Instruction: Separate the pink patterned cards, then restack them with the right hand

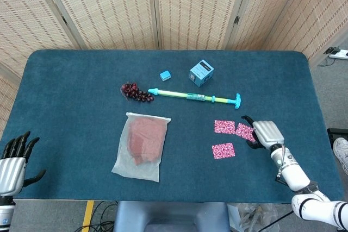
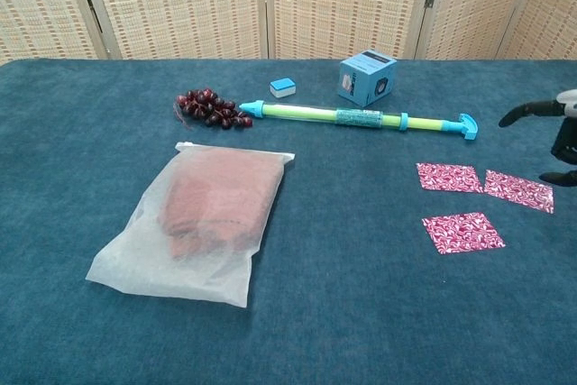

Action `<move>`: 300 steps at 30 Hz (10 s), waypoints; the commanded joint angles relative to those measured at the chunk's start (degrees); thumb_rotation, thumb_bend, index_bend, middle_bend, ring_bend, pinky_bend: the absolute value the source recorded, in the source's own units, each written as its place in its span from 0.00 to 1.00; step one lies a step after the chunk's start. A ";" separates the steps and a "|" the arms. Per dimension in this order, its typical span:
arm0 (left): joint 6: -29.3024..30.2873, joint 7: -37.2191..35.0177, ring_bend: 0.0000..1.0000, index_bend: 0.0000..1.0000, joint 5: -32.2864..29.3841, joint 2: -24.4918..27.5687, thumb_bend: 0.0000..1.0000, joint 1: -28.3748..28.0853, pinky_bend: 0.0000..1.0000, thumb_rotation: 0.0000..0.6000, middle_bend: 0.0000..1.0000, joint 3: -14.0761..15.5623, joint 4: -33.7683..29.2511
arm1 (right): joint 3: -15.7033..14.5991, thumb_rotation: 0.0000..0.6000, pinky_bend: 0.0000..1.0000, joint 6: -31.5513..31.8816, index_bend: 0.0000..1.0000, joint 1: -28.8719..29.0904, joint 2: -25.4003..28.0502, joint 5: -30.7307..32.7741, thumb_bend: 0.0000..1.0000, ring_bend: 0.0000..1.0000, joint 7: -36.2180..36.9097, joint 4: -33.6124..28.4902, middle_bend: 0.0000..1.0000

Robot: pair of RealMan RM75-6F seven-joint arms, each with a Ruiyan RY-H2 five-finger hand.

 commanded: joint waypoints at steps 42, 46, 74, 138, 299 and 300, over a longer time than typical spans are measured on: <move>1.17 -0.56 0.02 0.17 -0.02 1.14 0.23 1.38 0.09 1.00 0.03 0.50 -0.25 | 6.30 1.00 1.00 -6.52 0.33 8.32 -18.51 16.93 0.24 1.00 -12.08 18.89 0.93; 1.14 -0.66 0.02 0.17 0.09 1.03 0.23 1.37 0.09 1.00 0.03 0.51 -0.17 | 6.25 1.00 1.00 -6.54 0.33 8.59 -19.07 16.95 0.24 1.00 -12.46 19.69 0.93; 0.93 -1.17 0.02 0.17 -0.03 0.75 0.23 1.48 0.09 1.00 0.03 0.48 0.47 | 6.12 1.00 1.00 -6.60 0.34 9.07 -20.73 18.03 0.30 1.00 -13.89 21.34 0.93; 1.12 -3.44 0.02 0.16 0.49 0.84 0.23 1.72 0.09 1.00 0.03 0.49 0.48 | -2.94 1.00 1.00 -1.15 0.34 1.05 -10.38 -2.42 0.31 1.00 -11.56 1.70 0.93; 0.83 -1.99 0.02 0.18 1.25 0.55 0.23 1.24 0.09 1.00 0.03 0.77 -1.19 | 2.20 1.00 1.00 -0.69 0.39 -1.52 -10.45 0.03 0.35 1.00 -9.50 7.22 0.93; 0.84 -1.99 0.02 0.18 1.27 0.57 0.23 1.24 0.09 1.00 0.03 0.77 -1.23 | 1.97 1.00 1.00 -0.80 0.39 -1.36 -10.19 -0.71 0.35 1.00 -9.62 6.07 0.93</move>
